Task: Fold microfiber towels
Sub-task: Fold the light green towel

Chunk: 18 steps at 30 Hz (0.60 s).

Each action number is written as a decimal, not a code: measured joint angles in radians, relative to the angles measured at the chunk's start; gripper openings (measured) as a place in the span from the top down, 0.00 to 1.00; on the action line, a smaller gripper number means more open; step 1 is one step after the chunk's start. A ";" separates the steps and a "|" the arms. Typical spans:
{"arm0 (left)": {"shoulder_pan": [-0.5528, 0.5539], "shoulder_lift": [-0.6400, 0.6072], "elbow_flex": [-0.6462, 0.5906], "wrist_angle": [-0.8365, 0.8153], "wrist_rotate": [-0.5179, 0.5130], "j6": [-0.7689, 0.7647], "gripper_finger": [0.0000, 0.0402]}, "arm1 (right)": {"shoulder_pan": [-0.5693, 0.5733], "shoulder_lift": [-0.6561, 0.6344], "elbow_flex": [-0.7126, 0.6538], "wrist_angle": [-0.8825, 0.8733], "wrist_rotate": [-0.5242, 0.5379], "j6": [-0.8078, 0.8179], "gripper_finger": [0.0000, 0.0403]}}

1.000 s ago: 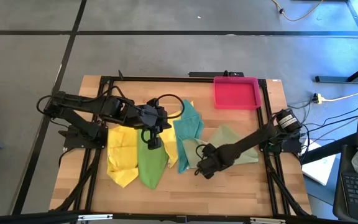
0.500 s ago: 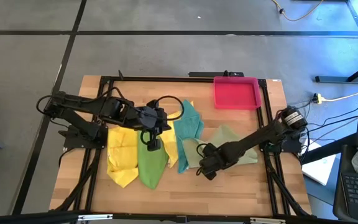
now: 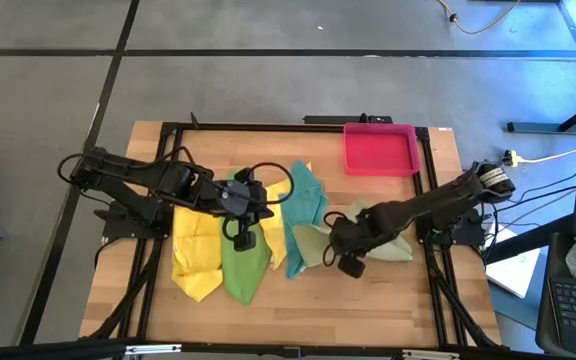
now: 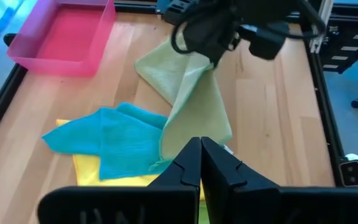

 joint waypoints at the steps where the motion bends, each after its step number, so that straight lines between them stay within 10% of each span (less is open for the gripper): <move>1: -0.002 0.000 0.000 0.000 0.000 -0.006 1.00 | -0.005 -0.015 0.000 0.001 0.009 -0.001 0.99; 9: -0.008 0.000 0.000 0.000 -0.030 -0.008 1.00 | 0.006 -0.140 0.000 0.036 0.345 -0.046 0.99; 18: -0.007 0.000 0.000 0.000 -0.075 0.000 1.00 | -0.039 -0.180 -0.003 0.024 0.222 -0.117 0.99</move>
